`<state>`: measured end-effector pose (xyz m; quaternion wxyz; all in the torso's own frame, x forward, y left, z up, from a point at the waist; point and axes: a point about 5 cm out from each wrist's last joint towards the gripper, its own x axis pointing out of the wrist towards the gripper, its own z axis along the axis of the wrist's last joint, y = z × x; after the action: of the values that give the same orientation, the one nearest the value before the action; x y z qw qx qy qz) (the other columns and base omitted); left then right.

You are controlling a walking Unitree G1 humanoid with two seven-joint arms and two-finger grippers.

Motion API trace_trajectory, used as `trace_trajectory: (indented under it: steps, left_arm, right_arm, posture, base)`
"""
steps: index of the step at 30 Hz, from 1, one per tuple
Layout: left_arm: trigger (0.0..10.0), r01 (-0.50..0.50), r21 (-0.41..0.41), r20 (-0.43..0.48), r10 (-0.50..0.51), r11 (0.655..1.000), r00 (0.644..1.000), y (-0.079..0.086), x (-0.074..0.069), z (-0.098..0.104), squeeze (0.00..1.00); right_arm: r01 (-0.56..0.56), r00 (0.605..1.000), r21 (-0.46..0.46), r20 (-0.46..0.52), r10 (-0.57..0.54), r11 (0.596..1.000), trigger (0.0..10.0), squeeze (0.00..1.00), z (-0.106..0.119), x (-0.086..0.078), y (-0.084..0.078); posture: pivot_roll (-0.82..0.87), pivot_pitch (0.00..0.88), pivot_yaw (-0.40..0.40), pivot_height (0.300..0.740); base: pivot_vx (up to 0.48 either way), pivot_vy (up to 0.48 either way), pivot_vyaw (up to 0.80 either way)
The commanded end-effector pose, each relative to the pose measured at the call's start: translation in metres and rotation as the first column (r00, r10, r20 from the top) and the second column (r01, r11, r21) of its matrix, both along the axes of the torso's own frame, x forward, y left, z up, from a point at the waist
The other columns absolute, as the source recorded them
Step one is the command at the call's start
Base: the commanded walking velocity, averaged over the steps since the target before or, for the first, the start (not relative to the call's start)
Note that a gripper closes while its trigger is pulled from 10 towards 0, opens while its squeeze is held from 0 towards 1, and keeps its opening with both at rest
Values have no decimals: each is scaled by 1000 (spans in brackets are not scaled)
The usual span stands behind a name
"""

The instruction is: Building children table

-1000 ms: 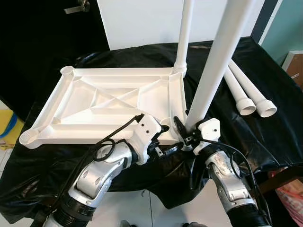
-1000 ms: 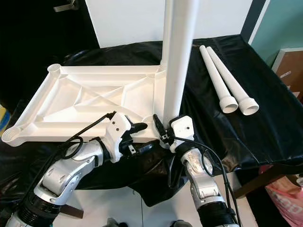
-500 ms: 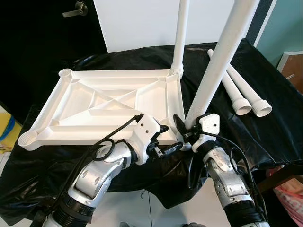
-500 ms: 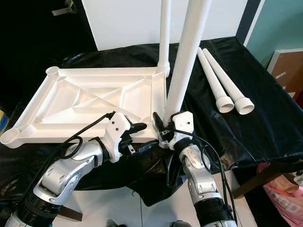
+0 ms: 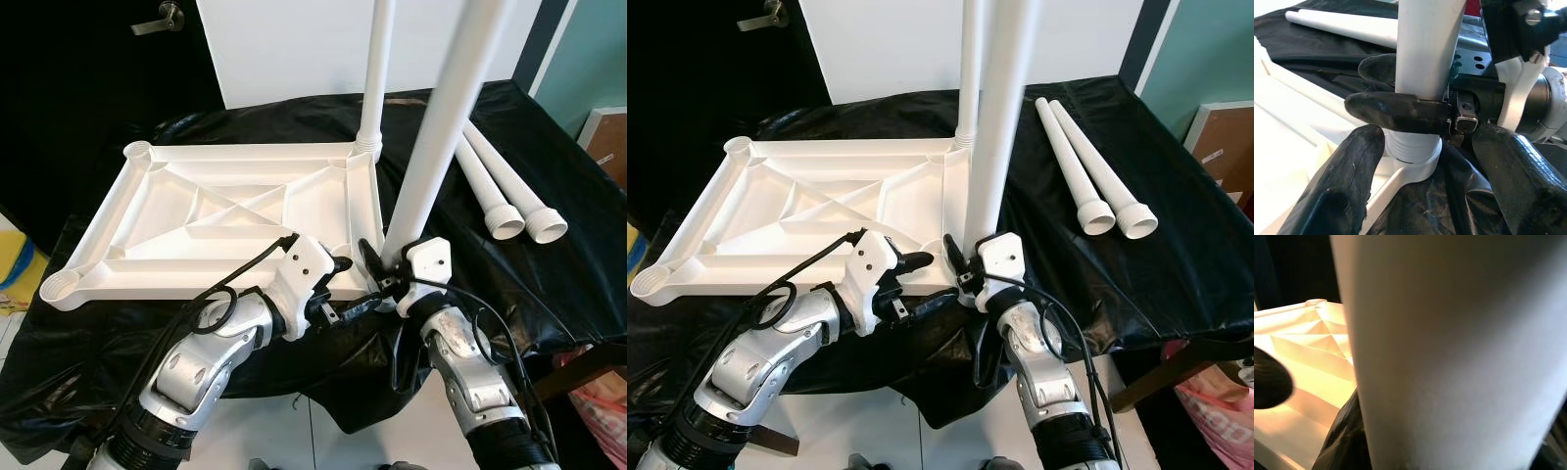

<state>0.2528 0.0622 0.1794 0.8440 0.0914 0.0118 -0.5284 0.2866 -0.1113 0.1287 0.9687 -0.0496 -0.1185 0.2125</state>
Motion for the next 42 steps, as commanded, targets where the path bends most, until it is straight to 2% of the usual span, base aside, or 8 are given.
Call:
trace_trajectory:
  steps: [1, 22, 23, 25, 31, 32, 34, 42]
  left_arm:
    - [10000, 12, 6, -13, -12, 1000, 1000, 1, -2, -2, 0]
    - [10000, -25, -50, 10, 26, 998, 1000, 4, 6, 9, 0]
    - [10000, -12, -74, -4, 12, 997, 1000, 5, 7, 12, 922]
    - [10000, 20, -102, -18, -22, 995, 1000, 3, 8, 16, 1000]
    - [10000, 127, -125, 21, -125, 984, 992, -10, 12, 31, 1000]
    - [10000, 147, -123, 35, -143, 982, 989, -13, 14, 34, 459]
    - [10000, 208, -140, 56, -202, 968, 978, -15, 14, 44, 0]
    - [10000, 319, -222, 86, -308, 921, 948, -18, 12, 67, 0]
  right_arm:
    - [-5, 987, -61, -160, -5, 998, 10000, 0, -35, -8, -5]
    - [-1, 994, 34, -111, 5, 999, 10000, 0, -8, 0, -14]
    - [-19, 996, 36, -88, 22, 999, 10000, 0, 1, 3, -19]
    - [-44, 996, 34, -74, 46, 998, 10000, 0, 9, 6, -25]
    - [-164, 984, -17, -68, 162, 986, 10000, 0, 26, 14, -37]
    - [-193, 979, -31, -71, 190, 981, 10000, 0, 29, 15, -39]
    - [-261, 963, -61, -82, 256, 963, 10000, 0, 37, 16, -44]
    - [-410, 909, -82, -114, 400, 908, 10000, 0, 51, 12, -50]
  posture:
    - [-104, 115, 58, 740]
    - [-103, 118, 54, 740]
    - [-107, 116, 54, 740]
    - [-106, 113, 48, 740]
    - [-111, 99, 37, 740]
    - [-111, 97, 36, 740]
    - [-116, 89, 32, 740]
    - [-118, 77, 27, 740]
  base:
    - [0, 0, 0]
    - [0, 0, 0]
    - [0, 0, 0]
    - [0, 0, 0]
    - [0, 0, 0]
    - [0, 0, 0]
    - [0, 0, 0]
    - [0, 0, 0]
